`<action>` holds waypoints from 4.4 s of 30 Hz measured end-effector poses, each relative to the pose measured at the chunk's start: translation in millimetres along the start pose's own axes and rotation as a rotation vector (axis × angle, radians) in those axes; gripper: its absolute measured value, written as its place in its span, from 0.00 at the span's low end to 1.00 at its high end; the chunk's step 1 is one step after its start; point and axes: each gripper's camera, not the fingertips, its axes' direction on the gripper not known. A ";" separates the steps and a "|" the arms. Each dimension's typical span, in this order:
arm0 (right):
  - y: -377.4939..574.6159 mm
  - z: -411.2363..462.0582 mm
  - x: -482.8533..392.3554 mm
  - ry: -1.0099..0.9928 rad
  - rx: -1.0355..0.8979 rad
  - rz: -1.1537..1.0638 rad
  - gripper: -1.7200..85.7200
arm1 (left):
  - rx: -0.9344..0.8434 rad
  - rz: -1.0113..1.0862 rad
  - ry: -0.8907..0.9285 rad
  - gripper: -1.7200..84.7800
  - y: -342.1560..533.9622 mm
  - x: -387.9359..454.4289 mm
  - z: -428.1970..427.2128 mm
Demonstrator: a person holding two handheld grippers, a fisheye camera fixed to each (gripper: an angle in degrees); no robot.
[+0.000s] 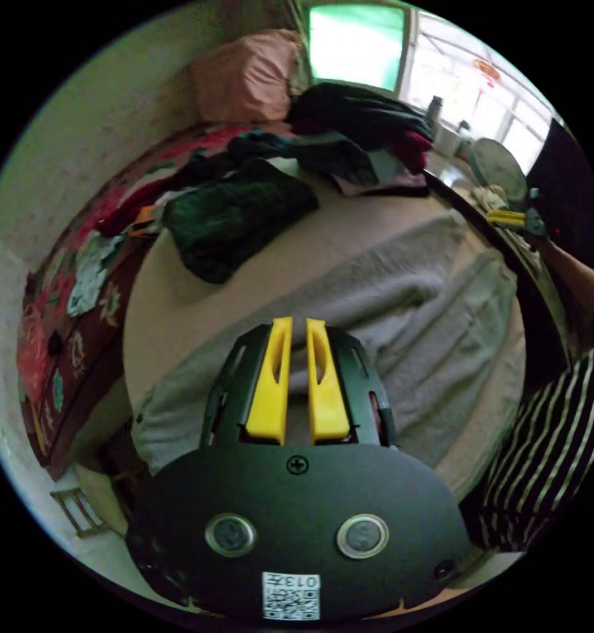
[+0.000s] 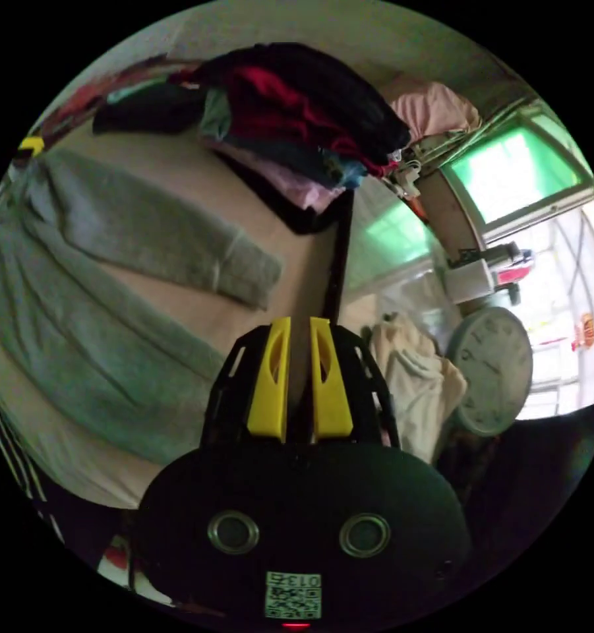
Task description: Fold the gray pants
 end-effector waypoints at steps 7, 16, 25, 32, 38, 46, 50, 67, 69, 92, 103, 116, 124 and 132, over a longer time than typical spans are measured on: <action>-117.4 36.1 -27.5 -0.385 0.049 -0.297 0.14 | -0.223 0.175 -0.019 0.14 -51.9 -8.4 70.6; -158.6 75.0 -54.3 -0.317 -0.102 -0.460 0.05 | -0.353 0.318 -0.118 0.05 -83.5 8.9 110.2; -72.0 64.2 -55.0 -0.061 -0.018 -0.356 0.05 | -0.234 0.351 -0.193 0.05 -37.9 39.2 80.7; -45.0 75.2 -16.3 -0.170 -0.018 -0.209 0.10 | -0.145 0.186 -0.077 0.10 -4.2 -2.9 55.3; -91.0 102.2 -6.6 -0.269 0.031 -0.331 0.12 | -0.204 0.146 -0.084 0.12 -17.5 -40.4 78.1; -117.5 139.3 -13.6 -0.354 -0.149 -0.535 0.06 | -0.303 0.273 -0.141 0.04 -29.1 -26.8 115.0; -112.9 108.0 46.5 -0.281 0.049 -0.314 0.04 | -0.182 0.202 -0.209 0.04 -27.3 -37.4 96.6; -16.1 170.1 170.3 -0.304 -0.026 0.222 0.11 | -0.058 0.194 0.061 0.14 18.4 42.0 95.5; -13.8 184.5 173.9 -0.343 -0.048 0.256 0.12 | -0.076 0.194 0.122 0.16 20.1 66.5 113.3; 47.1 133.6 170.8 -0.203 -0.147 0.109 0.05 | -0.183 0.222 0.312 0.03 110.9 86.9 128.6; 100.0 41.9 133.7 -0.242 -0.021 0.154 0.04 | -0.088 0.088 0.073 0.07 251.9 101.3 56.2; 172.7 19.7 -2.2 -0.227 -0.133 -0.025 0.02 | -0.271 -0.060 -0.139 0.03 425.6 151.5 59.6; 175.7 -57.8 -24.1 -0.393 0.064 -0.138 0.06 | -0.250 -0.572 -0.246 0.11 564.6 75.0 7.7; 182.0 -75.4 -96.1 -0.306 0.031 -0.279 0.10 | -0.144 -1.075 -0.048 0.18 723.7 -36.2 5.3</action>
